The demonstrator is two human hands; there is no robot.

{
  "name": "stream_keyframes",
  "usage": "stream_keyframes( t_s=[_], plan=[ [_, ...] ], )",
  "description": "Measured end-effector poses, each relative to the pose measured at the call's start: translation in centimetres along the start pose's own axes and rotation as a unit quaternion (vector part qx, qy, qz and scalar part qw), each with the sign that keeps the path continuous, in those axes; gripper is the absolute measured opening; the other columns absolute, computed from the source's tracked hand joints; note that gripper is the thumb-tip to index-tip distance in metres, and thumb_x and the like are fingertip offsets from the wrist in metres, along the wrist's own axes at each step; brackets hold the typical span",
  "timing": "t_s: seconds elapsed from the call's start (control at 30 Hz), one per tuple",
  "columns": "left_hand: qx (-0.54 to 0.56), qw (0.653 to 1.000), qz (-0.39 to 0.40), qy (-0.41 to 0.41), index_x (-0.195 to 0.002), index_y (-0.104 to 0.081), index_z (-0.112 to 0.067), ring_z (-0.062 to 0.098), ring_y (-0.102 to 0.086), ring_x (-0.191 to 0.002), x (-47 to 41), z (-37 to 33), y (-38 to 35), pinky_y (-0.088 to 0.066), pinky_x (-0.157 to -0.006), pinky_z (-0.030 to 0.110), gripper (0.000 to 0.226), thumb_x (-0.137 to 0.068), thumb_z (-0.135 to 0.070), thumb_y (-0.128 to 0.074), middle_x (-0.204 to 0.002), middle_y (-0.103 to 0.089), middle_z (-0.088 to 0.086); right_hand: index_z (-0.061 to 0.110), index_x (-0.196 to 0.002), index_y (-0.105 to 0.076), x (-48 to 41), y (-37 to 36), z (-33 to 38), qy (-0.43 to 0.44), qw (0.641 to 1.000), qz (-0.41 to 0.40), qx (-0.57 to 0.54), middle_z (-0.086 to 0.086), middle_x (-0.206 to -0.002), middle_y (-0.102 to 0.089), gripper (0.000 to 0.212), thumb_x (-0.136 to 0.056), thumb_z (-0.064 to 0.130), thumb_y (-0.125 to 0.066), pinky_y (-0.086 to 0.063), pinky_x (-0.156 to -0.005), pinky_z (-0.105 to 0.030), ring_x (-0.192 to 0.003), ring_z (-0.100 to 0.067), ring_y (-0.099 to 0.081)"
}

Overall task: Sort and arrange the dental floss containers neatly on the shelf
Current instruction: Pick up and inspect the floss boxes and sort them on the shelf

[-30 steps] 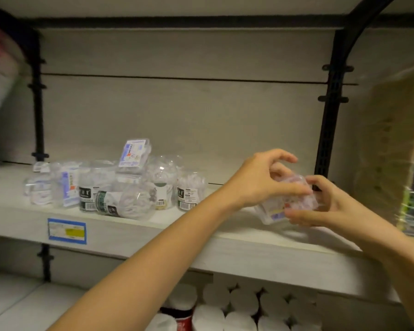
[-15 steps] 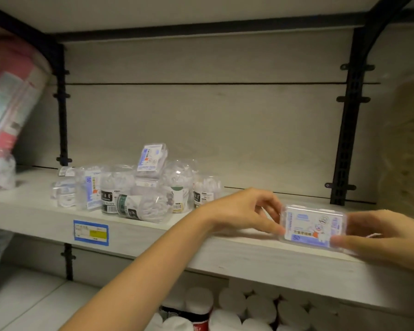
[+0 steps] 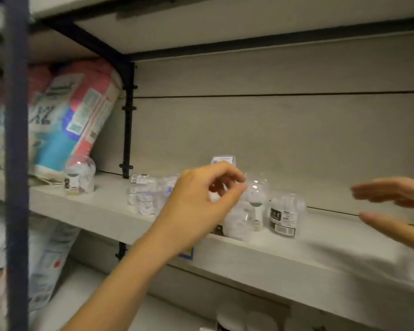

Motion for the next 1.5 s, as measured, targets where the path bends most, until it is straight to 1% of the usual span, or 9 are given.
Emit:
stream_keyframes(
  t_s=[0.2, 0.33, 0.6, 0.83, 1.03, 1.13, 1.27, 1.37, 1.5],
  plan=[
    [-0.040, 0.997, -0.062, 0.014, -0.080, -0.066, -0.025, 0.012, -0.060, -0.078, 0.4, 9.2, 11.2, -0.047, -0.067, 0.018, 0.006, -0.082, -0.019, -0.064, -0.086, -0.066, -0.011, 0.042, -0.093, -0.063, -8.7, -6.0, 9.7, -0.032, 0.999, 0.019, -0.037, 0.025, -0.087, -0.068, 0.022, -0.078, 0.053, -0.053, -0.050, -0.077, -0.017, -0.089, 0.013, -0.058],
    [-0.014, 0.999, -0.035, 0.014, -0.077, -0.066, -0.030, 0.010, -0.058, -0.081, 0.1, 14.4, 13.9, -0.045, -0.065, 0.016, 0.009, -0.080, -0.021, -0.065, -0.086, -0.065, -0.013, 0.027, -0.109, -0.062, -16.2, -9.2, 11.5, -0.077, 0.996, 0.038, -0.012, 0.011, -0.106, -0.066, 0.026, -0.084, 0.032, -0.061, -0.051, -0.084, -0.023, -0.089, 0.000, -0.061],
    [0.040, 0.999, 0.014, 0.009, -0.079, -0.066, -0.030, 0.012, -0.057, -0.075, -1.4, 19.0, 15.0, -0.040, -0.056, 0.011, 0.012, -0.078, -0.018, -0.068, -0.080, -0.065, -0.012, 0.010, -0.139, -0.037, -24.3, -13.2, 8.5, -0.205, 0.967, 0.108, 0.106, -0.009, -0.142, -0.045, 0.061, -0.087, 0.034, -0.058, -0.035, -0.101, -0.032, -0.127, -0.026, -0.045],
    [0.061, 0.998, 0.020, -0.001, -0.074, -0.067, -0.028, 0.011, -0.057, -0.070, -2.1, 20.2, 15.2, -0.040, -0.059, 0.007, 0.012, -0.079, -0.017, -0.068, -0.077, -0.065, -0.013, 0.008, -0.123, -0.056, -24.0, -14.5, 7.3, -0.235, 0.950, 0.168, 0.116, -0.010, -0.124, -0.059, 0.048, -0.088, 0.040, -0.056, -0.041, -0.093, -0.034, -0.110, -0.027, -0.054],
    [0.096, 0.995, 0.007, -0.003, -0.080, -0.065, -0.027, 0.012, -0.057, -0.077, -3.3, 19.2, 14.2, -0.043, -0.063, 0.007, 0.004, -0.076, -0.029, -0.067, -0.086, -0.064, -0.011, 0.007, -0.117, -0.059, -23.4, -10.1, 10.3, -0.248, 0.966, 0.010, -0.068, -0.009, -0.109, -0.063, 0.032, -0.087, 0.020, -0.060, -0.054, -0.073, -0.025, -0.096, -0.022, -0.061],
    [0.132, 0.991, 0.007, -0.006, -0.090, -0.067, -0.031, 0.007, -0.060, -0.083, -3.8, 17.7, 14.0, -0.045, -0.068, 0.007, 0.025, -0.072, -0.046, -0.058, -0.092, -0.066, -0.017, 0.007, -0.117, -0.054, -20.8, -6.9, 13.4, -0.246, 0.933, -0.114, -0.237, -0.007, -0.103, -0.062, 0.032, -0.086, 0.016, -0.059, -0.057, -0.066, -0.020, -0.088, -0.016, -0.066],
    [0.238, 0.966, 0.099, 0.031, -0.111, -0.061, -0.037, -0.005, -0.061, -0.097, -3.2, 16.4, 12.3, -0.047, -0.079, 0.010, 0.054, -0.064, -0.062, -0.052, -0.104, -0.068, -0.022, 0.007, -0.110, -0.057, -16.2, -9.9, 18.5, -0.222, 0.833, -0.070, -0.501, -0.012, -0.096, -0.072, 0.032, -0.078, 0.011, -0.059, -0.057, -0.065, -0.020, -0.086, -0.020, -0.072],
    [0.328, 0.929, 0.156, 0.065, -0.114, -0.058, -0.031, -0.001, -0.065, -0.098, -2.3, 16.2, 10.7, -0.051, -0.078, 0.013, 0.045, -0.073, -0.046, -0.068, -0.107, -0.069, -0.015, 0.004, -0.112, -0.057, -14.1, -13.2, 20.4, -0.218, 0.784, -0.054, -0.578, -0.016, -0.097, -0.073, 0.038, -0.075, 0.011, -0.058, -0.058, -0.065, -0.024, -0.086, -0.024, -0.072],
    [0.414, 0.891, 0.136, 0.127, -0.113, -0.060, -0.012, 0.006, -0.069, -0.087, -1.3, 17.3, 10.4, -0.053, -0.069, 0.014, 0.038, -0.076, -0.021, -0.061, -0.105, -0.072, 0.005, 0.012, -0.113, -0.058, -12.9, -15.8, 21.4, -0.230, 0.789, -0.020, -0.570, -0.010, -0.101, -0.072, 0.037, -0.076, 0.017, -0.059, -0.058, -0.070, -0.025, -0.090, -0.021, -0.071]
  ],
)
Point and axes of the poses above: each hand's wrist, its own x-axis away from the middle knuckle, its own y-axis out of the back of the hand, z = x × y, the point moved 7 cm from there along -x, towards the middle knuckle
